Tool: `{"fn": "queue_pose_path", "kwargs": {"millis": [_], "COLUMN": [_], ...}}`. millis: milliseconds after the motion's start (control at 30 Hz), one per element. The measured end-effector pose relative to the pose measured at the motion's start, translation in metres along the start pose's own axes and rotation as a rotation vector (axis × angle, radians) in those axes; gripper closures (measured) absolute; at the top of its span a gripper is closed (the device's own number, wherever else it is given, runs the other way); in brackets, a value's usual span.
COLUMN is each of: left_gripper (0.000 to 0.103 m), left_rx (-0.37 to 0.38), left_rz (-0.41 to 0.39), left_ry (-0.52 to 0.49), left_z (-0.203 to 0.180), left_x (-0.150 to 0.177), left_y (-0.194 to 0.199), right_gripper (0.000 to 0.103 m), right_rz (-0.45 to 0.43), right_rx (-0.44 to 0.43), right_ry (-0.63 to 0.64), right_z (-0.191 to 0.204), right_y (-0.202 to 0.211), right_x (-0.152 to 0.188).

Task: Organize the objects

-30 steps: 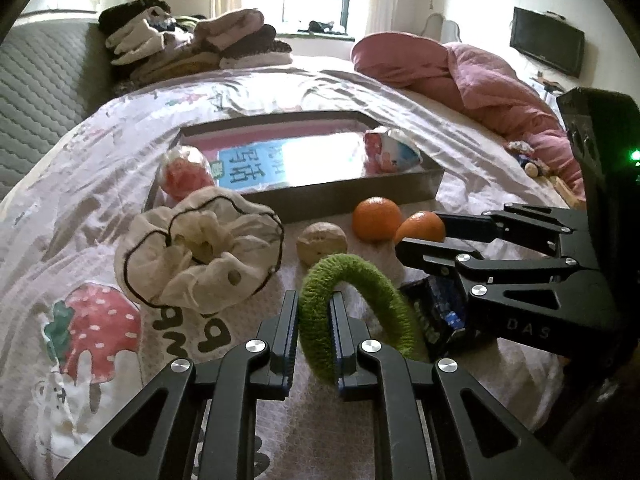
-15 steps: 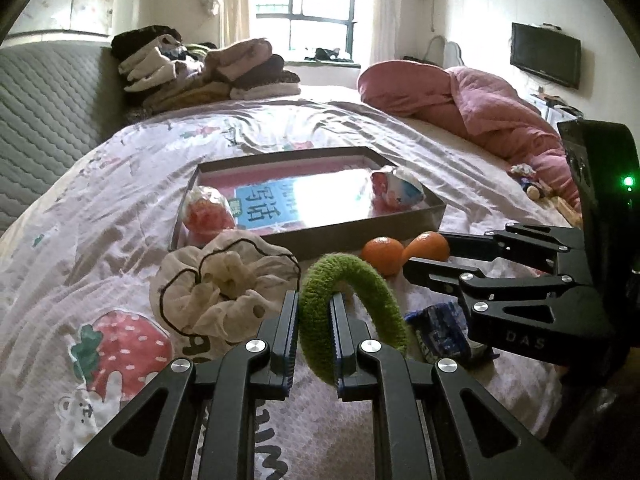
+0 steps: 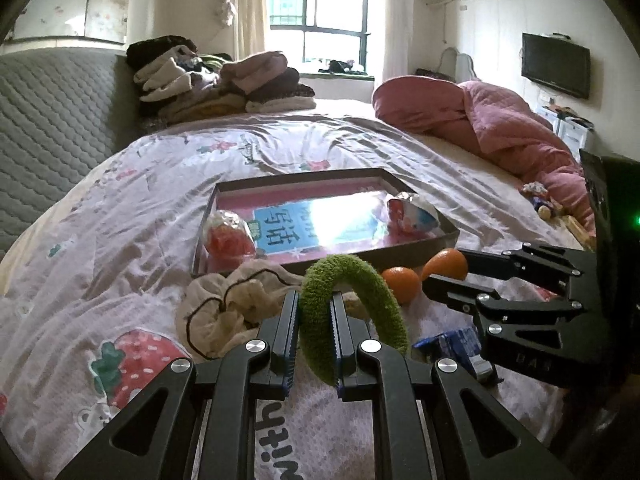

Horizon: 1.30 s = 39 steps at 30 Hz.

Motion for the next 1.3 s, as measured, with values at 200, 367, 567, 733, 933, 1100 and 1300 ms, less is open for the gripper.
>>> {"fn": "queue_pose_path", "kwargs": {"millis": [200, 367, 567, 733, 933, 1100, 1300], "left_gripper": [0.089, 0.089, 0.089, 0.089, 0.089, 0.089, 0.089], "left_rx": [0.0, 0.0, -0.011, -0.001, 0.001, 0.001, 0.007], "left_rz": [-0.022, -0.039, -0.052, -0.049, -0.067, -0.081, -0.087], "left_ry": [-0.008, -0.014, -0.015, 0.0, 0.001, -0.01, -0.011], "left_z": [-0.002, -0.001, 0.0, 0.003, 0.007, 0.009, 0.014], "left_x": [-0.009, -0.02, -0.034, -0.039, -0.051, -0.062, -0.071], "left_y": [0.002, 0.003, 0.003, 0.002, 0.004, 0.004, 0.003], "right_gripper": [0.064, 0.064, 0.064, 0.064, 0.064, 0.064, 0.064], "right_rz": [-0.022, -0.038, -0.066, -0.076, -0.088, -0.108, -0.123], "right_rx": [0.001, 0.007, 0.01, 0.021, 0.034, 0.052, 0.064], "right_ry": [0.0, 0.004, -0.014, -0.021, -0.023, -0.033, -0.031], "right_z": [0.001, 0.001, -0.003, -0.007, -0.009, -0.013, -0.016], "right_y": [0.003, 0.005, 0.011, 0.013, 0.013, 0.014, 0.013], "right_x": [-0.005, -0.01, -0.022, -0.031, -0.039, -0.049, -0.059]}}
Point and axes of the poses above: each gripper's, at about its wrist camera, not at the fingertips, and y roughly against the way its jaws point, z to its left, x to its underside, the point moved 8 cm from there along -y, roughly the way its jaws point, and after that the axes turned 12 degrees about x, right-handed, at the moved point
